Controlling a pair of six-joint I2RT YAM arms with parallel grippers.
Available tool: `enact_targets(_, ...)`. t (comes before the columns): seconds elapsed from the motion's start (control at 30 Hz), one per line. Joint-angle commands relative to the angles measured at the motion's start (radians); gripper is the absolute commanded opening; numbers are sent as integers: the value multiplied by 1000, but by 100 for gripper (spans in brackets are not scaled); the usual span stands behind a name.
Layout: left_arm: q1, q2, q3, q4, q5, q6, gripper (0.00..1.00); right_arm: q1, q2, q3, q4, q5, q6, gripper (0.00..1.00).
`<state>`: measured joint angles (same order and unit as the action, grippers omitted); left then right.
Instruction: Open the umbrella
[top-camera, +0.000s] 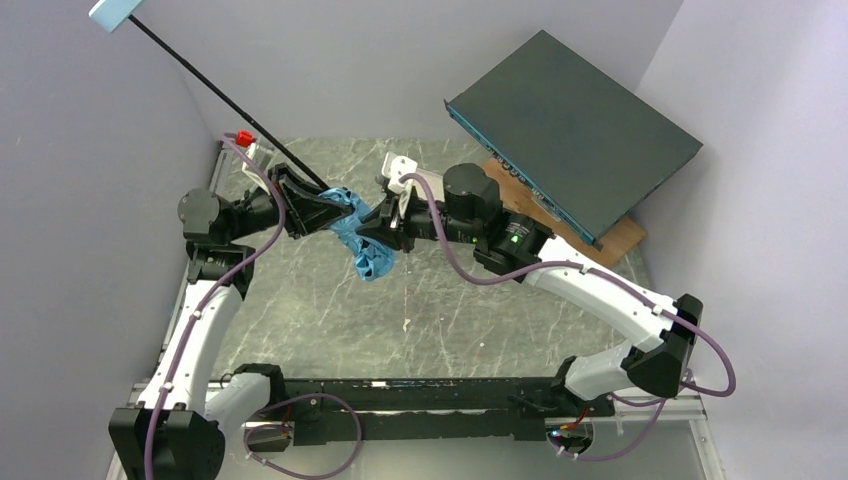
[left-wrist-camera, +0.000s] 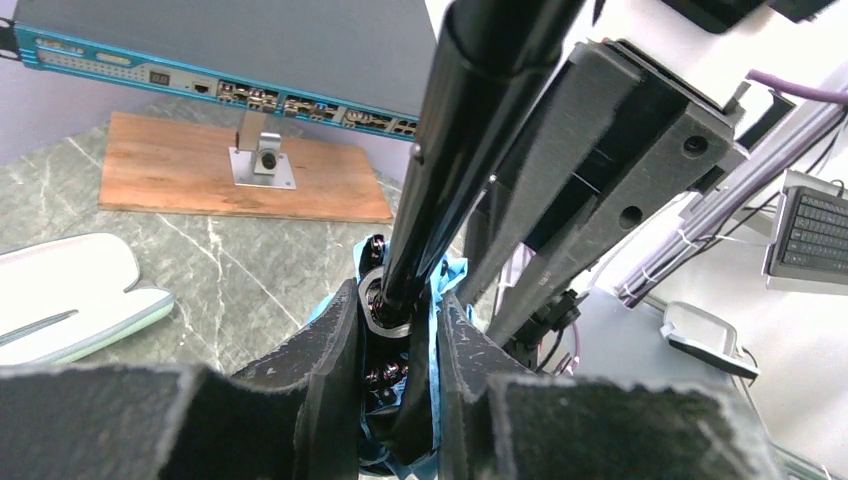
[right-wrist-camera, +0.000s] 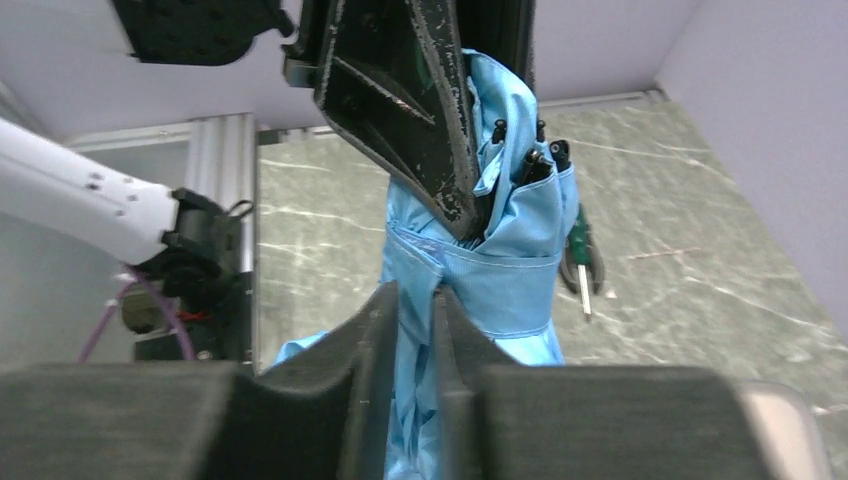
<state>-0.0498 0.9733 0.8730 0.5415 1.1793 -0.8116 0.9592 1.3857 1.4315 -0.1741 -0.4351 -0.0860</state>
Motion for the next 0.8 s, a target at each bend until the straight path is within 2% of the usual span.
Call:
enact_targets(0.0,-35,-18,72,-23,-86,25,0,61,47,19,15,193,-72,13)
enact_targets(0.03,-35,-16,77,-58,-112,33,0,70,58,25,11,204,-86,2)
enact_targets(0.07,-35,-13,79,-76,-132,36,0,75,67,31,7,199,-104,0)
enact_targets(0.2,-30,1,82,-168,-241,58,0,99,76,38,-15,62,-196,0)
enact_targets(0.27,-24,10,86,-215,-298,76,0,101,54,0,43,-24,-211,0)
enact_targets(0.37,-21,33,81,-176,-341,77,0,125,66,-2,61,-118,-285,0)
enact_targets(0.5,-20,82,98,-83,-325,40,0,128,168,129,-42,-200,-339,0)
enact_targets(0.57,-21,87,114,-88,-301,54,0,126,206,197,-130,-209,-375,0)
enact_targets(0.63,-19,73,113,-101,-283,93,0,98,192,202,-134,-188,-336,0)
enact_targets(0.7,-20,47,94,-122,-282,124,0,50,147,165,-102,-185,-249,23)
enact_targets(0.77,-19,18,69,-112,-272,137,0,4,86,118,-50,-138,-159,28)
